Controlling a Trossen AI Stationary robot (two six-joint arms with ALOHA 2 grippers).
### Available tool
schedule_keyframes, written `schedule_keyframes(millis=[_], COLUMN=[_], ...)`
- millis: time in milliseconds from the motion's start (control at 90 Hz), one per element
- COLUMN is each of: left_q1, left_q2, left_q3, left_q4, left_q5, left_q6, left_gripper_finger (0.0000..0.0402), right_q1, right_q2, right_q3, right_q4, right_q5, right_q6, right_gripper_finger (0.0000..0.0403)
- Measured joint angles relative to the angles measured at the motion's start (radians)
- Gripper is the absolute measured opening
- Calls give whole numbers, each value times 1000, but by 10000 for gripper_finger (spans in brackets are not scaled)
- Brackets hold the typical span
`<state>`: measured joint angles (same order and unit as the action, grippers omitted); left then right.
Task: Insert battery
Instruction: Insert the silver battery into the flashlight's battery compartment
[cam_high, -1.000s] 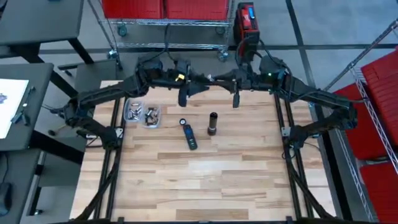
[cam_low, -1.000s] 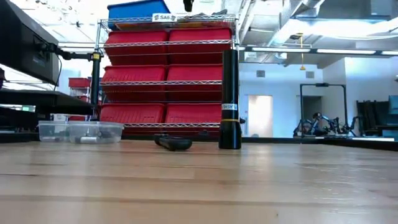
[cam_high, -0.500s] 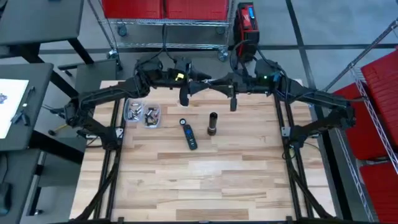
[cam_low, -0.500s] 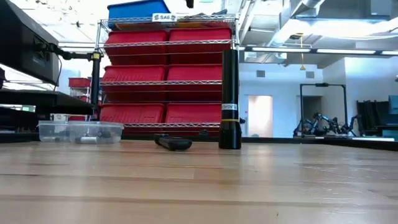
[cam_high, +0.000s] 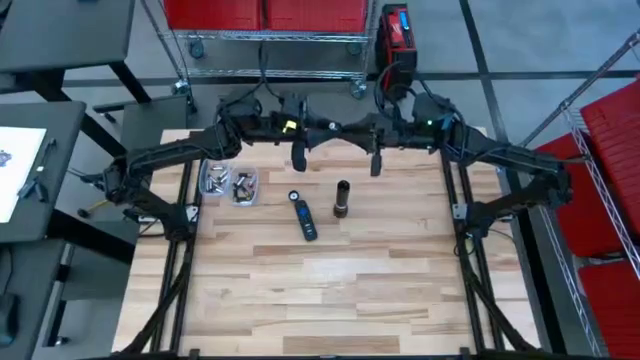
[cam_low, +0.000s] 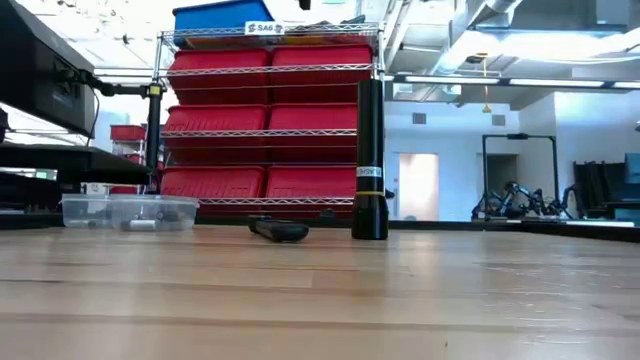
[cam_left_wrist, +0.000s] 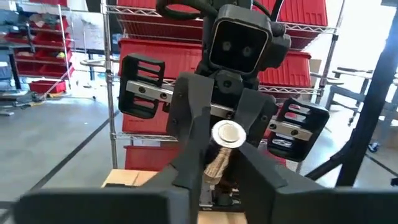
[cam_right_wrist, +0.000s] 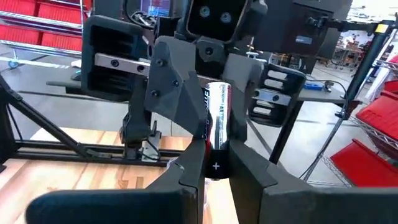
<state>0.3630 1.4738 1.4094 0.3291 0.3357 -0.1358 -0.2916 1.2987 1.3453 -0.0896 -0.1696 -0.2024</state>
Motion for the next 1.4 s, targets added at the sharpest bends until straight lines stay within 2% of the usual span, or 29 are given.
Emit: schedule_keyframes(millis=[78,444,656,789,900,1044,1400], left_q1=[-4,-5,-5,-5,-5,-7,-7], left_q2=[0,0,0,0,0,0,0], left_q3=[0,0,0,0,0,0,1], left_q4=[12,18,21,26,26,21,26], left_q5=[-1,-5,-7,-7,-7,-2,-4], left_q6=[5,-14,-29,-30,-30,-30,-29], left_gripper_finger=[19,18,69,79,76,70,68], right_q1=[0,1,4,4,4,10,9], right_q2=[-1,-1,1,3,10,29,31], right_q3=[0,0,0,0,0,0,0], right_q4=[2,1,1,10,16,28,56], right_q5=[0,-9,-11,-12,-12,-12,-16], right_q6=[0,22,19,18,17,11,11], right_gripper_finger=[38,72,76,76,65,25,24])
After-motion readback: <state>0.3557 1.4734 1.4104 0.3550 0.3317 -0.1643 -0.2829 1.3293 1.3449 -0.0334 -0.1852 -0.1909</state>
